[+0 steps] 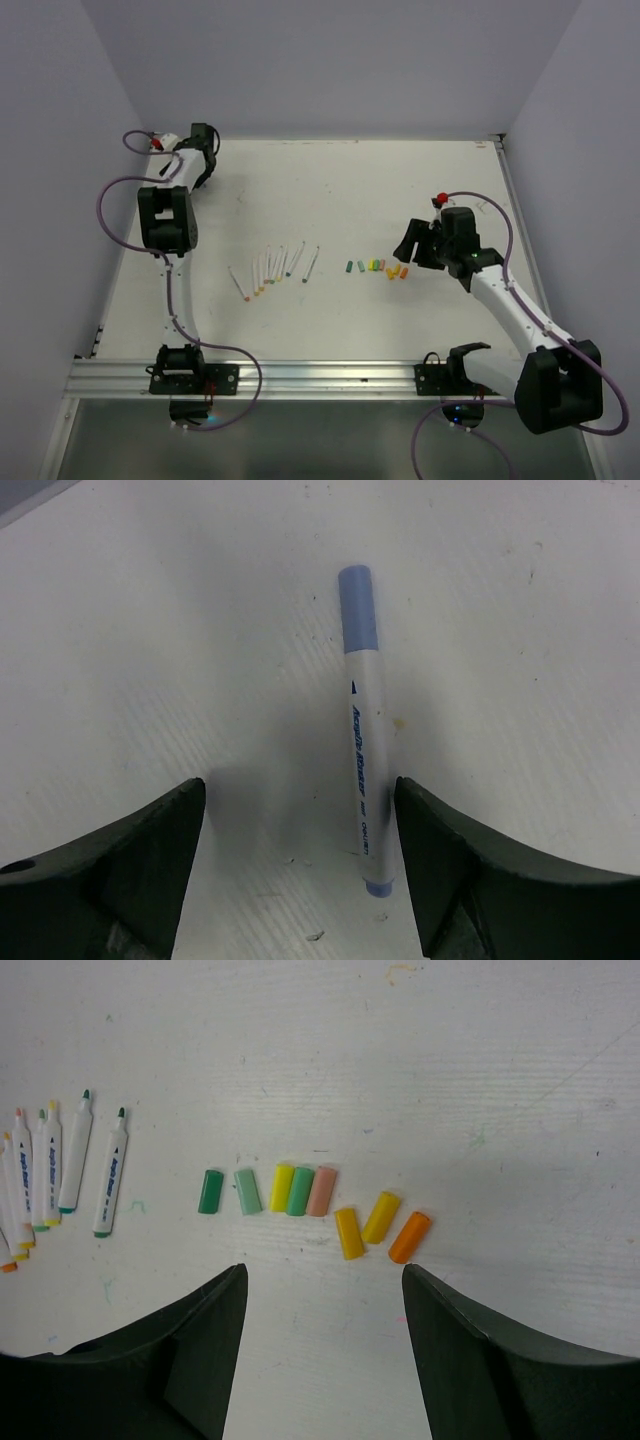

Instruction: Open the pen caps

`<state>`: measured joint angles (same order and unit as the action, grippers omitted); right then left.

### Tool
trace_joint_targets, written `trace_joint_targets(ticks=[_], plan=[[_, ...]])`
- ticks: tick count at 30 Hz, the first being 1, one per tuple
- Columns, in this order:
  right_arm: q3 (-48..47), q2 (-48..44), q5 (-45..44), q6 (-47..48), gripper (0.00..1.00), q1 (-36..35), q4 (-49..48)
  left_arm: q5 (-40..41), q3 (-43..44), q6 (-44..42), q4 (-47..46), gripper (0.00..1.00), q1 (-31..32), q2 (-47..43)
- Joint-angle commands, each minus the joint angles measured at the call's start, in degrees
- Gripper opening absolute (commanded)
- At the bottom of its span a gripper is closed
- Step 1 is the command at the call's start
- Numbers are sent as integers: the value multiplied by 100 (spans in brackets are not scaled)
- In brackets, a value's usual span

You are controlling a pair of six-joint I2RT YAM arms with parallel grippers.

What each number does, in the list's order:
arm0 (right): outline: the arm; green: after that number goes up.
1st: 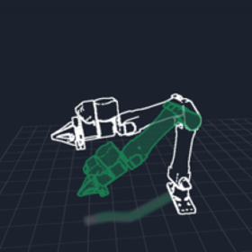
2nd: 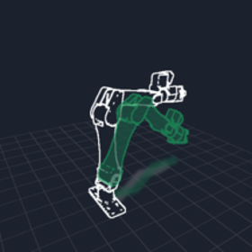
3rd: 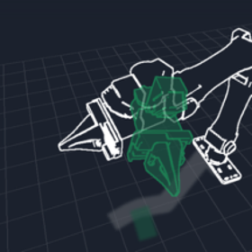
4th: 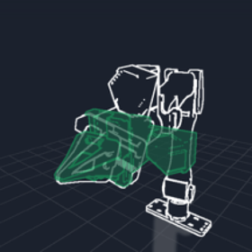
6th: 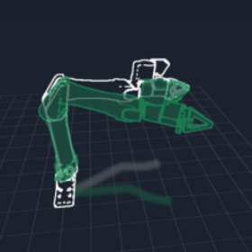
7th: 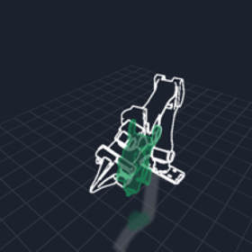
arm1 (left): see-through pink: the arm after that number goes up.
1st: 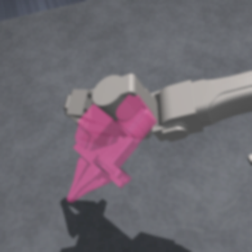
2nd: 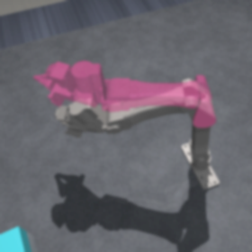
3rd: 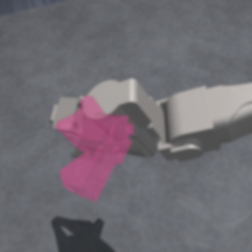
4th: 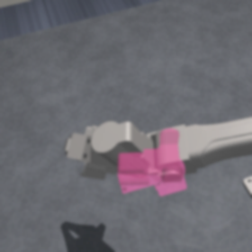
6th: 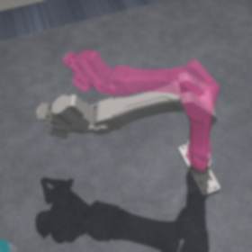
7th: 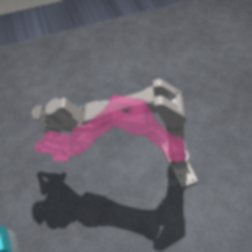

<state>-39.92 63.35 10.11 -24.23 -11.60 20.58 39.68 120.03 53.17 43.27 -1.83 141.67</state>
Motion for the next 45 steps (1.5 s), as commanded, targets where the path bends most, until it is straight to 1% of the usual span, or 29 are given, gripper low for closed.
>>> trace_joint_targets(ticks=[1,2,3,4,6,8,10,11,13,14,19,22,23,24,25,28,30,32,34,35,36,37,38,39,40,41,42,43,45], plan=[[11,-192,79,59,67,-1,-72,-373,-208,167,147,77,-90,-16],[11,-209,79,67,67,-9,-63,-408,-217,168,130,74,-116,-16],[11,-235,62,67,67,-9,-54,-443,-225,176,121,67,-125,-16],[11,-253,53,76,67,-9,-45,-461,-234,176,103,63,-116,-7],[28,-279,26,76,67,-1,-37,-505,-252,177,77,58,-134,-16],[37,-297,0,85,67,-1,-45,-505,-295,211,77,46,-143,-16],[37,-288,0,76,67,-1,-36,-575,-400,220,24,37,-160,-51],[28,-288,0,67,67,-9,-45,-610,-445,229,-11,28,-169,-60],[28,-271,17,67,67,-1,-36,-681,-593,290,-64,17,-204,-130],[20,-253,9,67,67,-1,-45,-707,-664,317,-142,0,-213,-174],[28,-262,-149,50,68,-9,-19,-690,-1165,352,-389,0,-248,-692],[20,-271,-263,120,76,-1,69,-681,-1210,256,-389,0,-222,-1105],[37,-262,-342,120,85,-1,87,-603,-1210,160,-380,0,-178,-1237],[37,-271,-500,111,89,-1,122,-532,-1218,115,-380,0,-152,-1534],[28,-262,-588,103,98,-9,139,-453,-1227,98,-354,0,-56,-1702],[-7,-166,-633,-107,99,8,166,-435,-1429,89,-354,0,120,-2510],[-77,53,-328,-248,99,8,166,-356,-1735,-121,-502,0,436,-3211],[-235,203,-45,-275,99,8,227,-155,-1973,-262,-609,0,936,-3661],[-323,195,262,-302,99,-1,254,-293,-2552,-420,-818,0,1471,-4347],[-323,125,377,-328,99,8,210,-738,-2816,-456,-898,0,1640,-4593],[-315,29,473,-415,98,8,123,-1073,-3558,-535,-1116,0,1772,-5117],[-323,-198,648,-451,98,8,96,-1538,-4035,-692,-1945,0,2026,-5427],[-341,-296,720,-495,98,8,69,-2613,-4579,-998,-2528,0,2150,-6109],[-393,-384,790,-521,98,-1,69,-3093,-5812,-1010,-3847,0,2377,-6472],[-428,-437,913,-530,98,-1,69,-3472,-6442,-914,-4600,0,2484,-6815],[-464,-516,1062,-530,98,-9,87,-4120,-7005,-696,-5191,0,2607,-7141],[-516,-534,1150,-530,98,-1,156,-4292,-7785,-589,-5579,0,2704,-7640],[-569,-543,1247,-539,98,-9,174,-4363,-8028,-545,-5862,0,2905,-7836],[-578,-604,1581,-618,98,-18,131,-4582,-8414,-632,-5900,0,3187,-8179]])
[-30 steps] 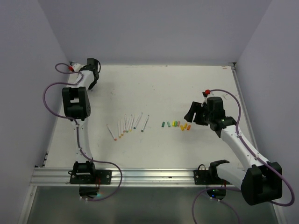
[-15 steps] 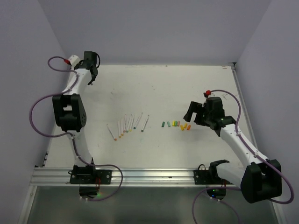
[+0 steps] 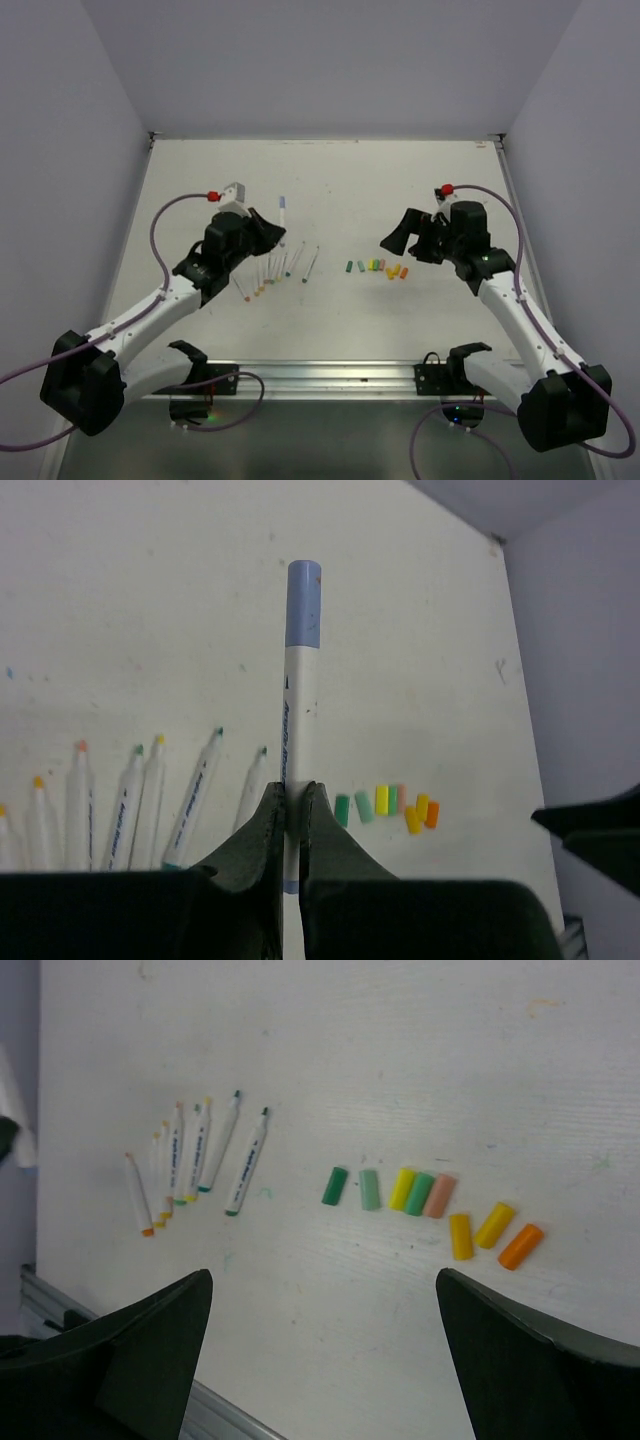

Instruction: Open the pen caps

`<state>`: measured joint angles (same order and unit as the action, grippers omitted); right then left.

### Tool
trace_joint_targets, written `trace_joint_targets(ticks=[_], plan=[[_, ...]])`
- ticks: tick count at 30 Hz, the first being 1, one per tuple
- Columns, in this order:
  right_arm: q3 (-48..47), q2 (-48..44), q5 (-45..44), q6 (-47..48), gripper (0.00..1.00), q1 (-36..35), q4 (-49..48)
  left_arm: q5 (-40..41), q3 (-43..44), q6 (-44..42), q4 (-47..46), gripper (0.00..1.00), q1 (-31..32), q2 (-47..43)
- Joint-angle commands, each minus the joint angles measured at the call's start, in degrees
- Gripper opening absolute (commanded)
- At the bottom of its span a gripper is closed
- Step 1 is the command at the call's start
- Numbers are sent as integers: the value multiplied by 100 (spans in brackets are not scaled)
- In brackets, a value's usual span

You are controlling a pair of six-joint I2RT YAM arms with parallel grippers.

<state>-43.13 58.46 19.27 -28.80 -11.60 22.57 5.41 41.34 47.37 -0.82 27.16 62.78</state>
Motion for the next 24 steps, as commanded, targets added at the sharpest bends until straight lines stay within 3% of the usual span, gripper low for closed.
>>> trace_joint_targets(ticks=[1,5,10,15,24], plan=[[-205,-141,779,-214,98,-27,-138,-1304,-661,-88,-1613,0,560,-354],[-20,-221,1123,-582,96,-281,-734,-2209,-1180,-229,-2105,0,1133,-591],[-28,25,552,-996,92,-1353,-1096,-2062,-1796,-53,-2545,0,1968,-750],[156,183,403,-1497,72,-1811,-1834,-1895,-2016,62,-2748,0,2442,-741],[130,368,-2,-1585,52,-2277,-1931,-1710,-1797,26,-2616,0,2593,-662]])
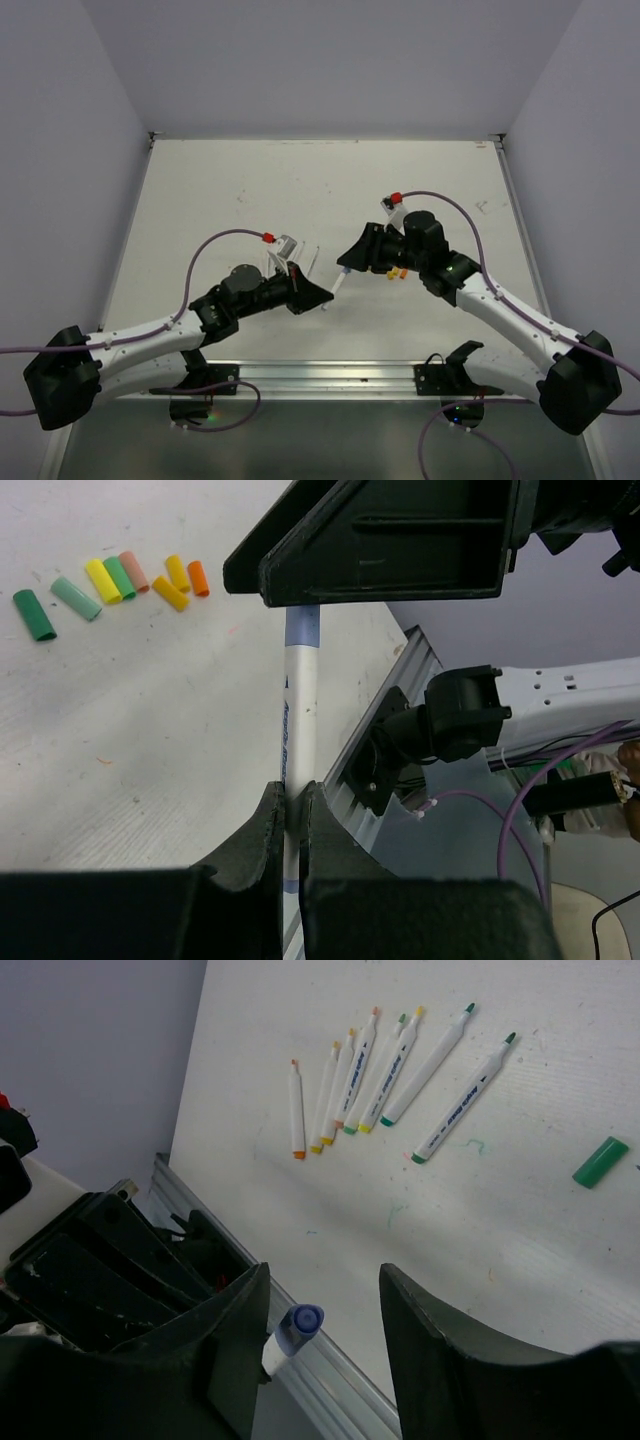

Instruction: Open the pen caps

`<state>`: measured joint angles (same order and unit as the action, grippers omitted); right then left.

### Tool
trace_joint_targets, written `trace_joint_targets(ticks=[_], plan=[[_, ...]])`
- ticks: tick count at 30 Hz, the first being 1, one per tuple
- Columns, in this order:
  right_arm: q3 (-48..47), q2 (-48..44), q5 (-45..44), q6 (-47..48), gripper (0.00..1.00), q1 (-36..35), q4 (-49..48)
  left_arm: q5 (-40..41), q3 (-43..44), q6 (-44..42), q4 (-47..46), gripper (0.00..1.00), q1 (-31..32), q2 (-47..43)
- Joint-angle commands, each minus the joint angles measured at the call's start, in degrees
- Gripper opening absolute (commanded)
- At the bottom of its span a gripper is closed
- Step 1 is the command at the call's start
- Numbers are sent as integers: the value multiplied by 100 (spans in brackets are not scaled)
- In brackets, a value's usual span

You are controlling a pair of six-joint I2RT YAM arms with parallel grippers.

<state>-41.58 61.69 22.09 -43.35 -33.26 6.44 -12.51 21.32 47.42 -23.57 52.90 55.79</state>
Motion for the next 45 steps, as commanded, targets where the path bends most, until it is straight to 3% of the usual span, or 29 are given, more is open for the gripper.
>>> trace_joint_targets(ticks=[1,4,7,15,18,24,25,26,27,29,30,31,32,34,37,45], plan=[[-17,45,-310,-147,49,-128,-327,82,232,22,-341,0,18,37],[1,71,-389,-191,40,-199,-380,153,302,22,-315,0,27,99],[-25,115,-442,-191,24,-225,-371,135,443,-39,-218,0,27,169],[-96,291,-424,-217,24,-287,-433,74,698,-119,-192,0,27,318],[-78,326,-442,-226,29,-304,-441,100,724,-154,-157,0,27,336],[10,344,-442,-226,26,-322,-573,82,724,-172,-174,0,27,362],[10,344,-451,-217,24,-322,-573,82,707,-172,-183,0,27,371],[10,335,-460,-191,5,-322,-582,74,698,-172,-183,0,27,371],[-16,343,-477,-200,0,-322,-565,74,698,-172,-200,0,27,371],[-43,379,-469,-182,0,-322,-512,12,654,-189,-279,0,27,389],[-60,396,-460,-182,0,-322,-512,-5,663,-207,-262,7,27,397],[-60,396,-451,-200,0,-322,-503,38,663,-233,-227,25,27,415],[-60,388,-451,-200,0,-322,-503,47,663,-250,-166,57,27,415],[-52,352,-407,-226,0,-322,-512,73,654,-347,-130,72,27,398],[-69,309,-319,-261,0,-322,-521,-5,715,-470,-121,82,27,529],[-43,308,-170,-507,0,-322,-609,-480,847,-400,-780,81,27,1364]])
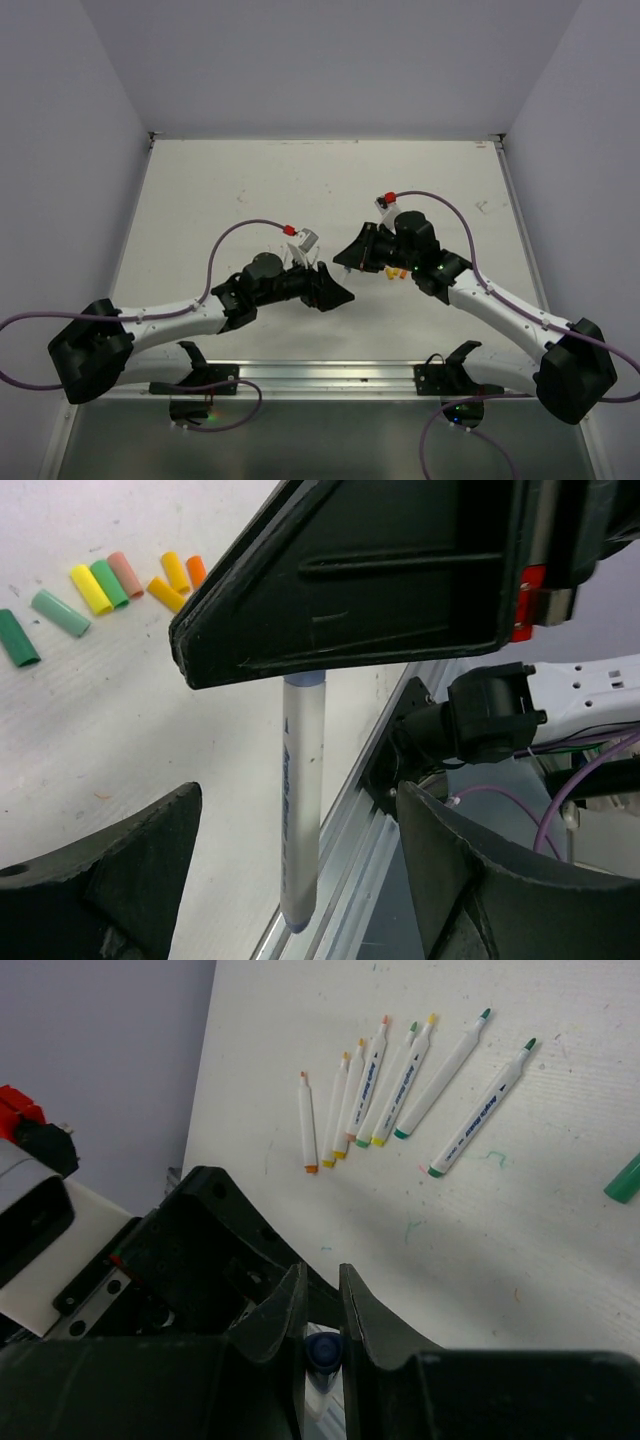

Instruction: Open the pen caps

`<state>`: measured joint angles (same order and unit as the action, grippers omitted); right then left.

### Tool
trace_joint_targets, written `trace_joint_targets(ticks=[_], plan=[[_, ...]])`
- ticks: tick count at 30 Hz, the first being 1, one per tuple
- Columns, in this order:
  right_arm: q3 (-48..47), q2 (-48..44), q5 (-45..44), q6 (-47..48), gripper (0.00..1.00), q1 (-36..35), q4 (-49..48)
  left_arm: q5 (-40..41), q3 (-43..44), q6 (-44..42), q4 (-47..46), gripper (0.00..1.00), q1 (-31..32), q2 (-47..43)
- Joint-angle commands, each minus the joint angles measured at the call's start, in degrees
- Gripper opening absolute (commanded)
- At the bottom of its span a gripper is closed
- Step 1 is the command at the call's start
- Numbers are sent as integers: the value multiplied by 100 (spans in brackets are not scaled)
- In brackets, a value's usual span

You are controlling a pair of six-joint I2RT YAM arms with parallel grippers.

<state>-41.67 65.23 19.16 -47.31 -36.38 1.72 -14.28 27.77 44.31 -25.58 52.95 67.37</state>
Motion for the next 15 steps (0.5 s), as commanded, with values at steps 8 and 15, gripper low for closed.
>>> trace_joint_targets(ticks=[8,15], plan=[[-43,7,-614,29,0,-9,-145,-585,194,323,-1159,0,23,610],[-219,253,-1994,397,0,43,-715,188,-236,596,-861,0,101,215]])
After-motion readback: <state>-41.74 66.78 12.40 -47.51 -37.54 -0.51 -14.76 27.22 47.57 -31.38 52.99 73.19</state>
